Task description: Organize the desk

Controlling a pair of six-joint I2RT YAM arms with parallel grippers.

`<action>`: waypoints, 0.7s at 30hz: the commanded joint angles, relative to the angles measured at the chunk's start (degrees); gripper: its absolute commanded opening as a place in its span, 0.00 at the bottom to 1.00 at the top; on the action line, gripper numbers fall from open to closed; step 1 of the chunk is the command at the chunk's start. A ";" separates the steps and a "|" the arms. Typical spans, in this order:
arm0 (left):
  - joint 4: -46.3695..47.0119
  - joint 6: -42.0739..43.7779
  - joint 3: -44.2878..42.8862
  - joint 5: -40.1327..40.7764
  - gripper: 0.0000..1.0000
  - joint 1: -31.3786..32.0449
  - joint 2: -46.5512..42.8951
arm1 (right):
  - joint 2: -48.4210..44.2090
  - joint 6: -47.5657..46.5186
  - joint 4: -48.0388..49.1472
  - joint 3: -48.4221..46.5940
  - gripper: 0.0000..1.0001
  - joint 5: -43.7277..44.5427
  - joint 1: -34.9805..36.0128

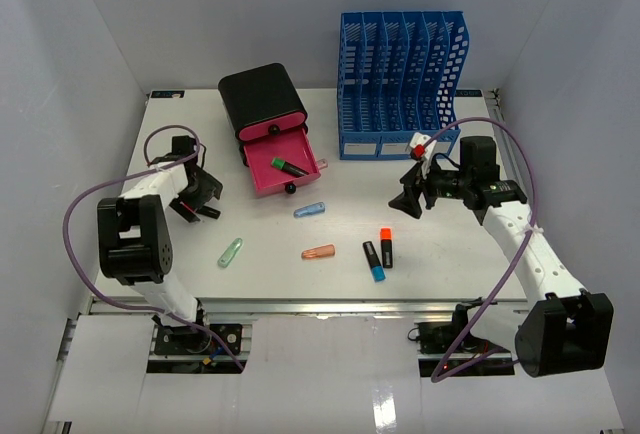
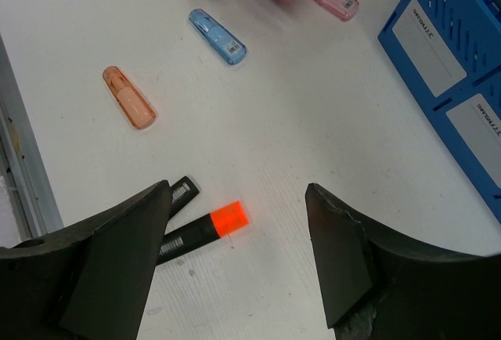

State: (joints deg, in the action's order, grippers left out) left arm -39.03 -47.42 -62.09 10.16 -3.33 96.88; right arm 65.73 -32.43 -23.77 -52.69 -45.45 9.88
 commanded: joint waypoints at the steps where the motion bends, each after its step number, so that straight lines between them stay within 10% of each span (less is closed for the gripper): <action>1: -0.63 -1.48 -1.87 2.12 0.79 -0.18 2.72 | 0.03 0.63 1.69 0.49 0.76 -1.87 -0.69; 10: -0.44 -2.07 -3.39 3.37 0.42 -0.18 5.17 | 0.63 0.96 1.62 0.74 0.76 -3.15 -2.58; 13: -0.18 -1.74 -2.55 3.72 0.15 -0.26 3.31 | 0.80 0.96 1.53 0.82 0.76 -3.41 -2.92; 21: 3.13 10.68 0.15 3.96 0.00 7.39 -13.12 | 0.02 -0.76 0.98 1.36 0.75 -4.17 -3.58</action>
State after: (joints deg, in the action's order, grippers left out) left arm -39.39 -45.80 -62.20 12.95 -2.60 97.42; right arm 66.37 -31.94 -23.74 -52.55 -47.52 6.86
